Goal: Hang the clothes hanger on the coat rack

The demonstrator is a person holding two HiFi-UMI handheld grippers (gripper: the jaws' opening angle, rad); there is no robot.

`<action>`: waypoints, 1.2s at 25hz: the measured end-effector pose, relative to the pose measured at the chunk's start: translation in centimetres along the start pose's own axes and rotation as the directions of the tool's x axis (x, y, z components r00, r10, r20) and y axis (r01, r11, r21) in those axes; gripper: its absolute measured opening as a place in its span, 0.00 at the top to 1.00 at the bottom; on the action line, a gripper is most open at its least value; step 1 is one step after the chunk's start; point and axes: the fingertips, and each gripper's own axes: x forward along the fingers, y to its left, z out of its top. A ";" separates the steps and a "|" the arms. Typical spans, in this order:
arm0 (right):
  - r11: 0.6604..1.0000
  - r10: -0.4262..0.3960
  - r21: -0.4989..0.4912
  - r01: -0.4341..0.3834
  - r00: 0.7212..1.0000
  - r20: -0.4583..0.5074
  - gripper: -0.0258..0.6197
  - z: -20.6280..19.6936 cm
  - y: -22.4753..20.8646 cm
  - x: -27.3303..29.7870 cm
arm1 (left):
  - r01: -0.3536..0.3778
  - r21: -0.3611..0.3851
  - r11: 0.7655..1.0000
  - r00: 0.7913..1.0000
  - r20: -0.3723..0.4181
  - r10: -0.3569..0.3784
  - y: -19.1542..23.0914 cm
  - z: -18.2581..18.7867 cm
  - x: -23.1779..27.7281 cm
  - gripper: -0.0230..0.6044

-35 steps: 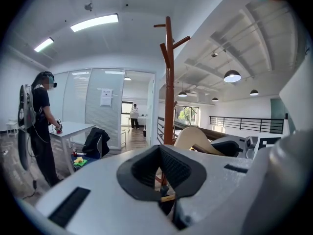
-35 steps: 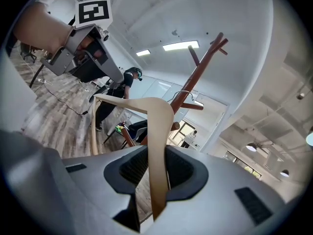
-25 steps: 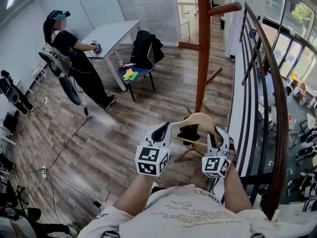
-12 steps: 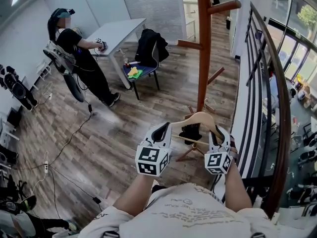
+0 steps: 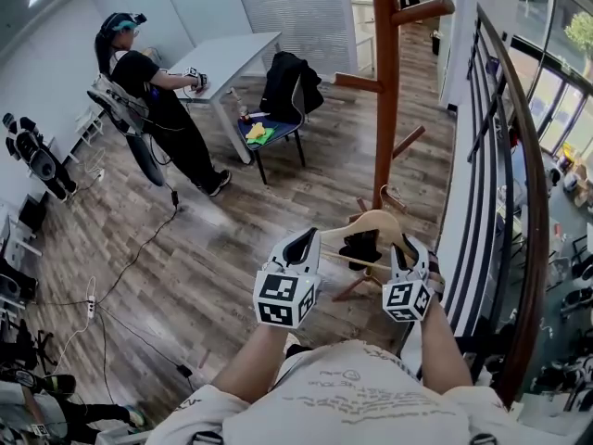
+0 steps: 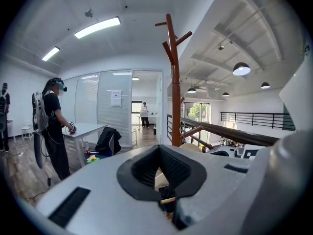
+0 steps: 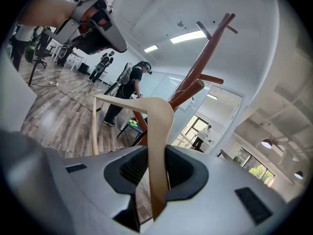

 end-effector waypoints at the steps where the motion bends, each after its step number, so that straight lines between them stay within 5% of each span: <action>1: 1.000 0.002 0.000 -0.002 1.000 -0.002 0.80 -0.1 0.1 0.1 | -0.001 0.000 1.000 1.000 -0.001 0.001 0.1 0.0 0.0 0.96; 13: 1.000 0.022 0.011 -0.022 0.999 -0.038 0.80 -1.9 1.8 1.0 | -0.006 0.004 1.000 1.000 -0.011 0.006 0.8 -0.4 -0.4 0.96; 30: 0.995 -0.052 -0.092 0.045 0.996 -0.068 0.80 -4.1 0.9 2.7 | -0.026 -0.019 0.999 0.999 -0.034 0.026 1.6 -1.9 -1.2 0.96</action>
